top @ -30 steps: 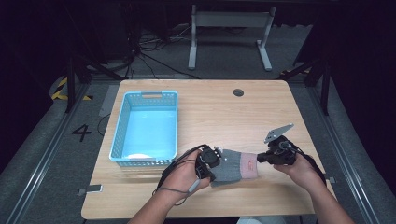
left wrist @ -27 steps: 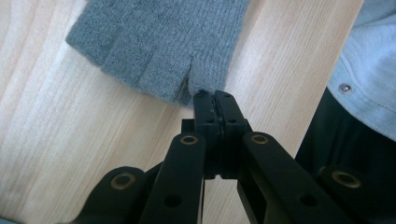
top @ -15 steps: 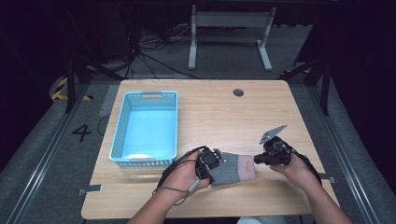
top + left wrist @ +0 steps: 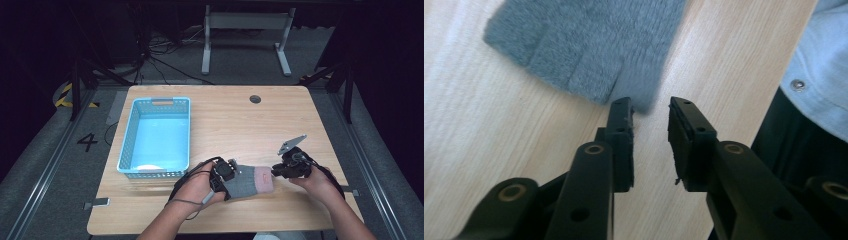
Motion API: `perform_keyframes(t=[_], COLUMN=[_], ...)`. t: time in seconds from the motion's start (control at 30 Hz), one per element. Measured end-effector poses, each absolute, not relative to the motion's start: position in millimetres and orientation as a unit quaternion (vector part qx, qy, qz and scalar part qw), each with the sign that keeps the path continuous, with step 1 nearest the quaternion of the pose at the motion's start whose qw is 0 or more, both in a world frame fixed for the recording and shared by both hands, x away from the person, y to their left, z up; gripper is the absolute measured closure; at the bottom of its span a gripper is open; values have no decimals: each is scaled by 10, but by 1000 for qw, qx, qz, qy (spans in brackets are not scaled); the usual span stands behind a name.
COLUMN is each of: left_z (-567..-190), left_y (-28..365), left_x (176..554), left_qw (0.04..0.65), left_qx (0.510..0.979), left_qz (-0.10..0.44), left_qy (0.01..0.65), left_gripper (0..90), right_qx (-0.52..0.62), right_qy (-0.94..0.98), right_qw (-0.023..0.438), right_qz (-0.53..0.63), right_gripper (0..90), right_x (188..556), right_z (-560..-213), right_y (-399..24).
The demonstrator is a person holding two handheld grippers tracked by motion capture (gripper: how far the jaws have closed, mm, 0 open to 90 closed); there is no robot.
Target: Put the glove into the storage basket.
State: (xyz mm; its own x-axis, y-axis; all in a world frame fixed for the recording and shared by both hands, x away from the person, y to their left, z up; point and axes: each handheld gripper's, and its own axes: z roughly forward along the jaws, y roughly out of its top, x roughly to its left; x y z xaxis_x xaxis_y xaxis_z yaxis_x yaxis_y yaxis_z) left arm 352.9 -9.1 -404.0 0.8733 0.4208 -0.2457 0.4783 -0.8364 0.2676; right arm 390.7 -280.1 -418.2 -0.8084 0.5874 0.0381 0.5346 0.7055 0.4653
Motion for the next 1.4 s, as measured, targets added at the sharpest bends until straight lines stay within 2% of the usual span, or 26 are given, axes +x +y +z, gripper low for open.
perform_keyframes(t=[0.5, 0.8, 1.07, 1.17, 1.23, 1.4], left_z=[-3838, -3864, -4007, -4075, -4115, -4181], left_y=[-30, -165, -315, -365, -402, -472], left_x=[3584, 3678, 3813, 3856, 3866, 3878], left_qw=[223, 240, 236, 235, 232, 224], left_qx=[944, 941, 942, 939, 940, 942], left_qz=[-58, -45, -37, -40, -38, -20], left_qy=[238, 234, 236, 248, 248, 249], left_gripper=[635, 582, 508, 438, 437, 348], right_qx=[323, 350, 363, 363, 360, 359], right_qy=[905, 893, 886, 886, 887, 887], right_qw=[73, 78, 77, 76, 75, 71], right_qz=[266, 273, 277, 277, 279, 282], right_gripper=[676, 648, 635, 632, 627, 616], right_x=[3802, 3739, 3701, 3695, 3692, 3693], right_z=[-4047, -4002, -3988, -3990, -3996, -4002], right_y=[-2966, -3153, -3239, -3244, -3242, -3243])
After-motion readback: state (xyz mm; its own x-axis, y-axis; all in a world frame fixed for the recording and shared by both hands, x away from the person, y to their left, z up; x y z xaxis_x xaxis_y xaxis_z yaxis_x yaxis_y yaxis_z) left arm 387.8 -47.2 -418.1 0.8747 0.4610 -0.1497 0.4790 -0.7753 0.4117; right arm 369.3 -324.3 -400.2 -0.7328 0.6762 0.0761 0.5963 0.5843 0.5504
